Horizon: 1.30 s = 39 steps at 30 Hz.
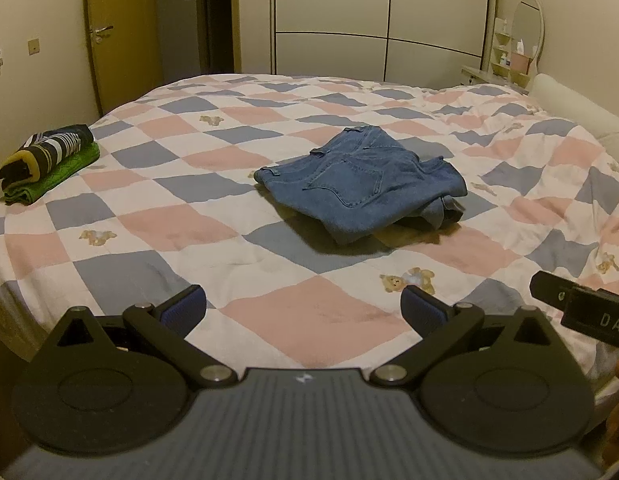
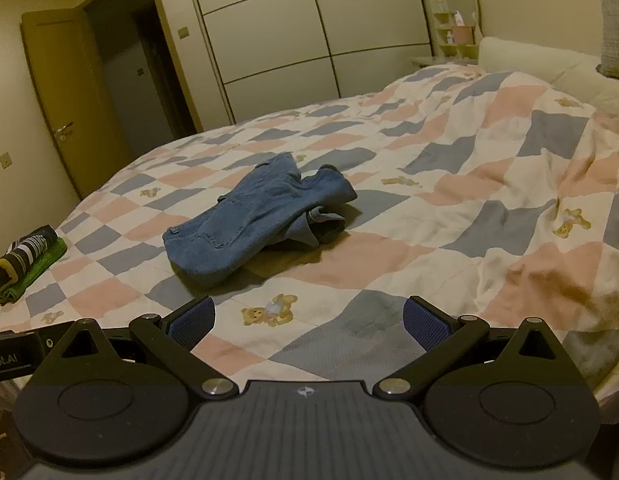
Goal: Fold clothes
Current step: 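Move both grippers toward the folded blue jeans on the bed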
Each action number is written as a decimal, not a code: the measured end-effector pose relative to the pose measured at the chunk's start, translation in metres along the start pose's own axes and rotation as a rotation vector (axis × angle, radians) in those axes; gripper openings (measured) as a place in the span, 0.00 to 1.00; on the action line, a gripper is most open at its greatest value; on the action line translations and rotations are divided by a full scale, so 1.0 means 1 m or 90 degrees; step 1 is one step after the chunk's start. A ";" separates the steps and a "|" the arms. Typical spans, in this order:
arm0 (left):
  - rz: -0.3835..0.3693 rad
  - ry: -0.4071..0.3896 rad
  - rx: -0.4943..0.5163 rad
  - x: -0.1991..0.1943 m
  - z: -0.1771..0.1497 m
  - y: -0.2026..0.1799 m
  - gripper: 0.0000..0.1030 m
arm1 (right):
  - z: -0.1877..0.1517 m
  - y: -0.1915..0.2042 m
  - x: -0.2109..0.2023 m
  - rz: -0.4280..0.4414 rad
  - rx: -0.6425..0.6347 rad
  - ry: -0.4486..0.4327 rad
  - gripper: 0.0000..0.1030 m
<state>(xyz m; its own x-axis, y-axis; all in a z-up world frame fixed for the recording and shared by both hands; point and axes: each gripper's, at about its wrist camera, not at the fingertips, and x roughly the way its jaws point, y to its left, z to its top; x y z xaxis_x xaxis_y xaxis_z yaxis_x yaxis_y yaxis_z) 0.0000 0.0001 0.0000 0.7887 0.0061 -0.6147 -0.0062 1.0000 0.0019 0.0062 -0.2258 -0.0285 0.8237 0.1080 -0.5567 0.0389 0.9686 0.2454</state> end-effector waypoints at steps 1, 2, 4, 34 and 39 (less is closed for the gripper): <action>-0.002 -0.004 -0.004 0.000 0.000 0.000 1.00 | 0.000 0.000 0.000 -0.001 0.000 0.001 1.00; -0.003 -0.006 -0.007 0.000 0.000 0.001 0.99 | 0.000 0.000 0.001 -0.002 0.000 0.002 1.00; -0.004 -0.005 -0.008 0.000 0.000 0.002 0.99 | 0.000 -0.002 0.003 -0.002 0.002 0.004 1.00; -0.005 0.015 -0.029 0.003 0.000 0.023 1.00 | 0.004 0.017 -0.005 0.008 -0.028 -0.003 1.00; -0.009 0.022 -0.037 0.004 -0.002 0.026 1.00 | 0.003 0.020 -0.006 0.008 -0.034 -0.003 1.00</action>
<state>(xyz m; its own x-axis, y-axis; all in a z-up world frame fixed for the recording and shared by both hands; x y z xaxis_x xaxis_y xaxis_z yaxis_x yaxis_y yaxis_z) 0.0017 0.0256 -0.0045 0.7668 -0.0096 -0.6418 -0.0317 0.9981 -0.0528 0.0038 -0.2080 -0.0184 0.8264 0.1196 -0.5502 -0.0014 0.9776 0.2104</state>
